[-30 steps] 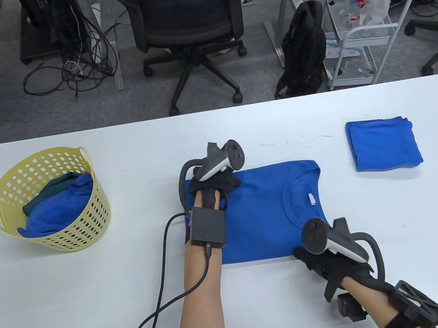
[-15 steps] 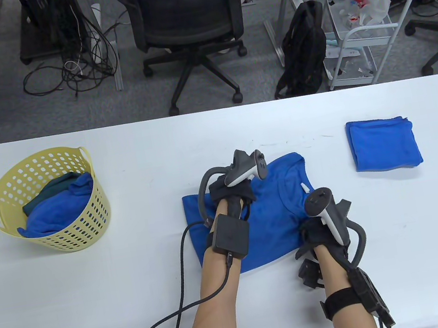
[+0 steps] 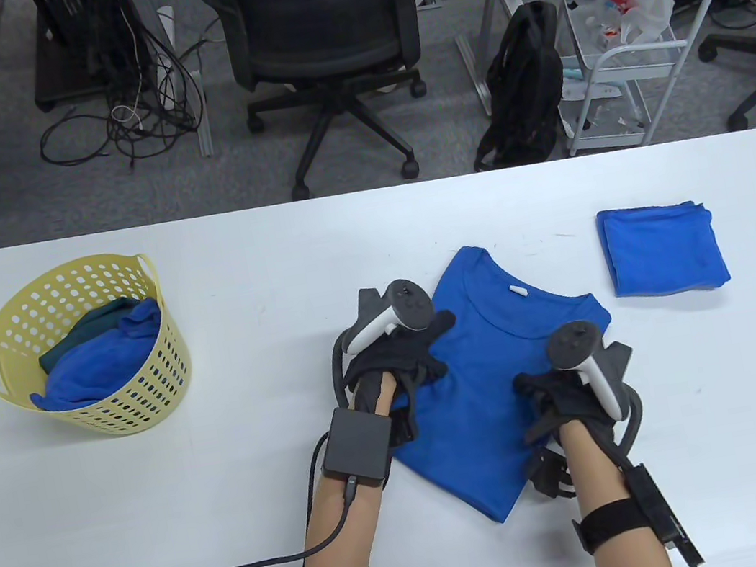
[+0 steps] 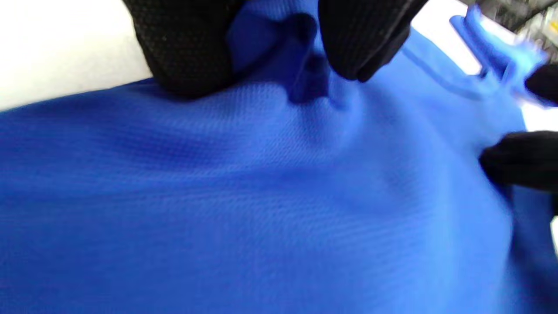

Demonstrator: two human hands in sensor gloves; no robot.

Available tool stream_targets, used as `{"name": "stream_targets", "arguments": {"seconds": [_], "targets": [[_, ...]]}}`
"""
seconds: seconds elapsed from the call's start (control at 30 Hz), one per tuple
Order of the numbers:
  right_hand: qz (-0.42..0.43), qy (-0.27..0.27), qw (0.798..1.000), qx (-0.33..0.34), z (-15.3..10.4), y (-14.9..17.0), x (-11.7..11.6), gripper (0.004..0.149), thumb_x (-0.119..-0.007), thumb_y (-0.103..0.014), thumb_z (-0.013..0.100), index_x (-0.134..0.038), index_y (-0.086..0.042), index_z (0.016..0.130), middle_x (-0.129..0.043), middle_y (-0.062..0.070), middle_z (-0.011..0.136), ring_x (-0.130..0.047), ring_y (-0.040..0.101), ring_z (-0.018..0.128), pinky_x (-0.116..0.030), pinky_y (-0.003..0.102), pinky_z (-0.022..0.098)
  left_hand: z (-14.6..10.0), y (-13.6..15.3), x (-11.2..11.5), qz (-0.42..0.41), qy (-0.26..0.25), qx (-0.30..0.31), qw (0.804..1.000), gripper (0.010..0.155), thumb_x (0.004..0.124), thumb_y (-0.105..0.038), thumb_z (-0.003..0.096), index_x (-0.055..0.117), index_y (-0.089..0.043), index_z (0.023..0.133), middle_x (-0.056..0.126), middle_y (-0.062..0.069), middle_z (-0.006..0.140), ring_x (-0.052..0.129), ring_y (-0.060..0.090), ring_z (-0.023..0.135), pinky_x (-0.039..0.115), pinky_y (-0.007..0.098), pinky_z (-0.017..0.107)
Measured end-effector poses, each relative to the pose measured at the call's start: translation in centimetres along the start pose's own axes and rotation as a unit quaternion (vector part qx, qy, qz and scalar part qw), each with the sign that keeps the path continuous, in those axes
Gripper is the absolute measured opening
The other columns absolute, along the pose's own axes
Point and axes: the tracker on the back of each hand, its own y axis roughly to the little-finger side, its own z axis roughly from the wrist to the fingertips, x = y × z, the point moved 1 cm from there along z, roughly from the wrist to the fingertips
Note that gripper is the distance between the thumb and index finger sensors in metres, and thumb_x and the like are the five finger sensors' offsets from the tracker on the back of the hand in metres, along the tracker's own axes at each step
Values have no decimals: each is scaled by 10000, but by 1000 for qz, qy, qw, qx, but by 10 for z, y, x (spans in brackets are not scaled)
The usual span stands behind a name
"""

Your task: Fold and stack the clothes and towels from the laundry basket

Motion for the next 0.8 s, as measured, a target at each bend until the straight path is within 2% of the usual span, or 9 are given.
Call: {"name": "stream_targets", "arguments": {"seconds": [0.07,0.17,0.23,0.37,0.47,0.57,0.67,0.73,0.8], "targets": [[-24,47,998,25,-6,-10,-6,932,-785,-305,604,-37,-140,1136,-480,481,1050,-680,488,838,-697,781,503,6,-6,2,59,9,-10,998,759,887,-381,540,439,-412,1151,247,93,1278,796,216,901,898,392,628],[-9,60,997,57,-7,-13,-5,793,-785,-179,587,-228,-249,1147,-715,299,955,-846,318,711,-698,772,500,6,-10,5,82,-6,11,997,841,924,-342,512,388,-335,1160,288,42,1269,851,146,858,943,322,590],[61,55,992,96,-3,-3,9,712,-759,-139,580,-330,-273,1133,-673,277,974,-811,342,738,-773,685,524,3,-7,9,79,-29,33,996,866,935,-340,500,382,-307,1165,315,62,1261,878,120,815,970,260,548],[316,-63,935,151,13,27,32,516,-733,-57,570,-622,-186,1057,-488,367,1037,-697,417,821,-863,529,533,-3,9,17,3,-42,72,997,891,941,-342,492,381,-260,1180,317,99,1255,880,111,782,977,209,508],[394,-123,898,153,26,50,30,583,-779,-85,567,-556,-158,1101,-292,516,1082,-664,468,859,-862,502,549,-7,18,22,-35,-39,90,995,887,935,-347,498,380,-247,1183,294,110,1253,870,103,783,969,195,503],[470,-130,866,113,29,62,24,643,-780,-82,573,-470,-167,1129,-321,567,1052,-705,442,829,-872,476,526,-11,19,26,-28,-56,88,994,884,935,-356,496,391,-242,1183,307,118,1251,864,85,780,967,184,495],[395,-152,902,86,27,61,29,717,-798,-97,576,-379,-161,1155,-445,575,1010,-794,368,753,-895,388,497,-13,16,28,-9,-67,81,994,876,936,-362,498,402,-244,1182,319,119,1250,862,72,772,967,171,485],[368,-209,902,91,26,57,30,759,-748,-135,628,-224,-230,1168,-545,538,1000,-831,306,677,-886,311,430,-13,14,28,3,-69,73,995,874,935,-366,497,405,-247,1181,323,119,1249,862,69,768,966,169,483],[360,-261,889,112,27,55,27,749,-672,-158,668,-113,-292,1148,-746,341,950,-868,217,593,-873,286,381,-13,12,28,11,-70,68,995,868,934,-364,502,405,-248,1180,323,120,1249,862,69,766,965,170,482]]}}
